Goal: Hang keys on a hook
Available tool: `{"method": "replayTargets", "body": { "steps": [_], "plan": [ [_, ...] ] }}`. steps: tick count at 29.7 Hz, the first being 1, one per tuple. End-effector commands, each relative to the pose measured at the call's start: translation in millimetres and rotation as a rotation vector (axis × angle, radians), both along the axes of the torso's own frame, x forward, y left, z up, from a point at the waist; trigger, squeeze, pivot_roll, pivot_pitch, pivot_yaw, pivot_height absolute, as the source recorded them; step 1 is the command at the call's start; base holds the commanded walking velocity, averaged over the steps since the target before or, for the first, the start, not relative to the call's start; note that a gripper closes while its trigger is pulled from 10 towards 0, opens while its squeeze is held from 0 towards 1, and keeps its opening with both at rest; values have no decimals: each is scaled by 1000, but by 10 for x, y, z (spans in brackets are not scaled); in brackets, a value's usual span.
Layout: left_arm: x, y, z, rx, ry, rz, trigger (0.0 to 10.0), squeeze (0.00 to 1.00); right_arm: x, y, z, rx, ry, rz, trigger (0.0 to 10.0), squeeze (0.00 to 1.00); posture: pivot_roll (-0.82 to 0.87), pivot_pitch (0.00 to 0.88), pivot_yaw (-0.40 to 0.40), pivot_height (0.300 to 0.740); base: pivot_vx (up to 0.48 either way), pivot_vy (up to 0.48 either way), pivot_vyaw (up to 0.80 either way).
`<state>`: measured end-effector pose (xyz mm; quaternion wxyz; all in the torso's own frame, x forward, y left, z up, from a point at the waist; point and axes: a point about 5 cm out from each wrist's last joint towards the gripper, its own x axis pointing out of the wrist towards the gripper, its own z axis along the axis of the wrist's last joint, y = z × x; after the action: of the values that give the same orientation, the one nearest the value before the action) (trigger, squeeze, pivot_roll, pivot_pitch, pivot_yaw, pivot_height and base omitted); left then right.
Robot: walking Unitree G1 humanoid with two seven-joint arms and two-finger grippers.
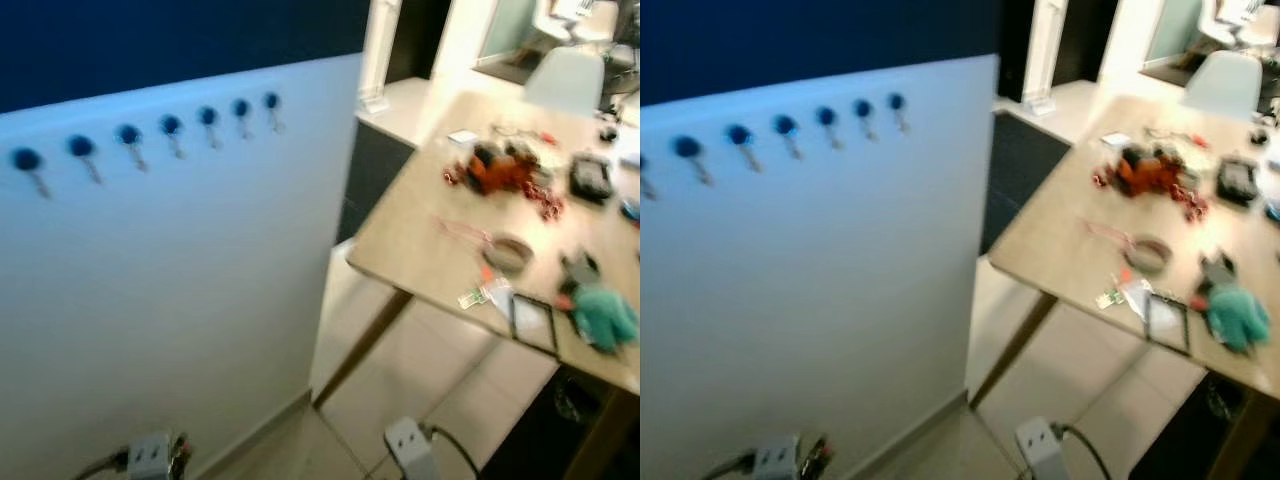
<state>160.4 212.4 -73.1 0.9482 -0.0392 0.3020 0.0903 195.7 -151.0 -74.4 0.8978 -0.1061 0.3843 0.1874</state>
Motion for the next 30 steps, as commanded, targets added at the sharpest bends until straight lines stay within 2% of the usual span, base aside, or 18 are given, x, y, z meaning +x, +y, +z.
{"method": "replayTargets", "body": {
  "steps": [1, 10, 30],
  "plan": [
    [-28, -24, -25, 18, 27, -16, 10000, 0, -98, -82, -53, -17, 37, -23, 10000, 0, 88, 42, -57, 740, 0, 0, 800],
    [12, -69, -15, 40, 31, -123, 10000, 0, -116, -99, -62, -22, 38, -44, 10000, 0, 84, 36, -47, 740, 0, 0, 800],
    [-61, -17, -44, 54, 58, -93, 10000, 0, -111, -111, -58, -27, 31, -52, 10000, 0, 89, 24, -50, 740, 0, 0, 800]
  ]
}}
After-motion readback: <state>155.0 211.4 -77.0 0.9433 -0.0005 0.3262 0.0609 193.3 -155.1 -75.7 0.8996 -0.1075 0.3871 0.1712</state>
